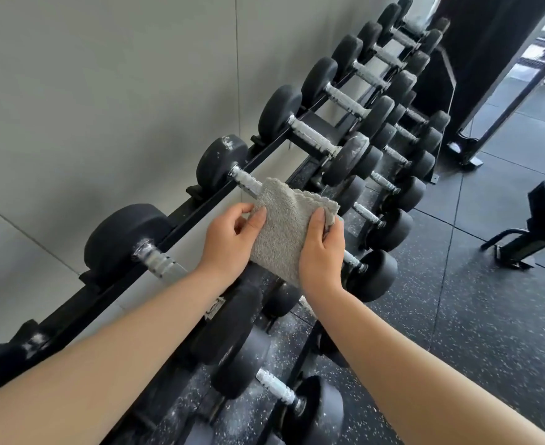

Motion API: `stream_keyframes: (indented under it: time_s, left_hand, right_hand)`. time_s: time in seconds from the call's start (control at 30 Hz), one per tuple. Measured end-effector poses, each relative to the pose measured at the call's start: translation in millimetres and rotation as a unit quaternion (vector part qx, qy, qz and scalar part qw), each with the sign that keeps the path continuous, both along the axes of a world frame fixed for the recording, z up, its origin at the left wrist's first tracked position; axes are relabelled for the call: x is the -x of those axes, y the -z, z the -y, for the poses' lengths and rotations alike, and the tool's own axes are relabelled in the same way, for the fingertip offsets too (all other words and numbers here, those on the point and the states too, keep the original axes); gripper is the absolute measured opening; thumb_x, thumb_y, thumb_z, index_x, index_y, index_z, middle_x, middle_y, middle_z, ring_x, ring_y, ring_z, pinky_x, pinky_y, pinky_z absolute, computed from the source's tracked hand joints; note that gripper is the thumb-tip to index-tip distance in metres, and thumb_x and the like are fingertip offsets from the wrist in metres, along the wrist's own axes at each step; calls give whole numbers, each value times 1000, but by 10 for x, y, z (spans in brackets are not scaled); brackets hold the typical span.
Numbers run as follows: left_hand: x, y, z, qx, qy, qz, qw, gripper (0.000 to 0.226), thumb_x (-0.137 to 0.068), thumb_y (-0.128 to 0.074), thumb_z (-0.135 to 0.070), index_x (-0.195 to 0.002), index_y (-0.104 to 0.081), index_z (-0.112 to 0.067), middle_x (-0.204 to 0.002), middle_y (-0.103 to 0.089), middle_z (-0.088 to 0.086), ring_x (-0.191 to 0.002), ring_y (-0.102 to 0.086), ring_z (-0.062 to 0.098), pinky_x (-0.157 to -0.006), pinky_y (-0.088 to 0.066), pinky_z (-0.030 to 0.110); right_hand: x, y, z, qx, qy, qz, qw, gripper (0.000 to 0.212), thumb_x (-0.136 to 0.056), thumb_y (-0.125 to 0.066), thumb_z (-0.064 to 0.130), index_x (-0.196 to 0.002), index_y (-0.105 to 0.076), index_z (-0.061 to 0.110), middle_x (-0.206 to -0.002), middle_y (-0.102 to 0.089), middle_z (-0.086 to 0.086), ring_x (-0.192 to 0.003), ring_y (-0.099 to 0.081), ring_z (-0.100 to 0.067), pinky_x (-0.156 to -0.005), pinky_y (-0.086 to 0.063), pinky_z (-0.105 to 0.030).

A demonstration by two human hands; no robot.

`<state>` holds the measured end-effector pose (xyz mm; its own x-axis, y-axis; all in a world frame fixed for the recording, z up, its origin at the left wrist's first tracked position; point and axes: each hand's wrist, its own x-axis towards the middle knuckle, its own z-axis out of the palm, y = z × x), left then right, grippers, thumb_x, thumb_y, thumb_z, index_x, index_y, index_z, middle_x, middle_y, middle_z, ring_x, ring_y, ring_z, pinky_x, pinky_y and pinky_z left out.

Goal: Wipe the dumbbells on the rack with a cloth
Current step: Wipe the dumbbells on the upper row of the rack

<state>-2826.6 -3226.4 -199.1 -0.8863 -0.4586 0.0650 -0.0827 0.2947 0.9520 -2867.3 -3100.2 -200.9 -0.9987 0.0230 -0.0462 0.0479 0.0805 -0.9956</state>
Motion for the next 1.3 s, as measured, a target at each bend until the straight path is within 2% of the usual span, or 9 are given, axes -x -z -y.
stream_keyframes:
  time_s: [0.23, 0.4, 0.53, 0.67, 0.77, 0.87, 1.0, 1.17, 1.3]
  left_hand:
    - [534, 57, -123, 35, 17, -10, 999, 28, -92, -60, -38, -100, -67, -12, -78, -61, -9, -73, -57, 4, -71, -47, 20]
    - [788, 180, -108, 70, 7, 38, 997, 32, -91, -57, -47, -94, -66, -17, -81, -65, -5, -81, -62, 17, -78, -53, 38]
    - [880, 259, -65, 133, 19, 80, 988, 36, -92, -50, -54, -94, -64, -21, -82, -63, -9, -81, -62, 16, -76, -53, 42]
    - [882, 290, -34, 210, 21, 72, 975, 33, -92, -48, -56, -87, -59, -25, -83, -64, -9, -83, -61, 18, -76, -51, 40]
    - [889, 366, 56, 375, -29, 36, 926, 28, -93, -51, -49, -93, -62, -23, -102, -61, -3, -103, -51, 22, -88, -32, 33]
    - [984, 421, 216, 431, -28, 15, 902, 29, -97, -45, -42, -105, -62, -19, -131, -47, 7, -131, -32, 28, -108, -11, 38]
    - [1158, 484, 433, 479, 71, 115, 867, 56, -100, -16, -47, -127, -53, -16, -150, -31, 15, -147, -4, 27, -115, 15, 38]
    - [1322, 413, 483, 598, 79, 96, 792, 76, -93, -3, -52, -99, -65, -8, -105, -64, 14, -114, -51, 31, -116, -12, 43]
    - [1475, 281, 513, 644, 128, 130, 743, 59, -99, -19, -48, -80, -61, -11, -86, -67, 12, -86, -57, 29, -90, -33, 40]
  right_hand:
    - [367, 15, -157, -15, 50, 11, 999, 24, -104, -40, 42, -96, -48, 20, -92, -53, 5, -79, -50, -5, -73, -43, -26]
    - [651, 128, -144, -59, 70, 57, 994, 27, -105, -37, 41, -107, -47, 17, -89, -53, 9, -82, -54, -9, -69, -38, -28]
    - [787, 189, -28, -204, 110, 106, 967, 34, -105, -39, 34, -137, -41, 23, -130, -48, -3, -126, -43, -25, -101, -31, -41]
    - [674, 180, 89, -255, 71, -155, 952, 46, -105, -36, 30, -151, -35, 22, -149, -35, -3, -137, -25, -17, -111, -10, -31]
    - [572, 333, 235, -312, -20, -182, 932, 43, -102, -38, 34, -141, -51, 22, -153, -38, -6, -143, -23, -19, -115, -9, -32]
    - [566, 487, 283, -342, 5, -209, 916, 44, -96, -49, 40, -134, -58, 23, -150, -43, -10, -143, -30, -30, -116, -18, -43]
    - [629, 551, 275, -337, 17, -233, 912, 42, -87, -64, 44, -124, -66, 23, -143, -50, -11, -138, -38, -34, -114, -23, -44]
    - [732, 603, 267, -324, 31, -263, 908, 36, -82, -64, 38, -113, -72, 19, -131, -58, -11, -127, -48, -36, -99, -45, -56]
    - [739, 581, 242, -309, 14, -258, 915, 39, -82, -58, 40, -114, -71, 23, -132, -56, -7, -127, -47, -32, -98, -47, -52]
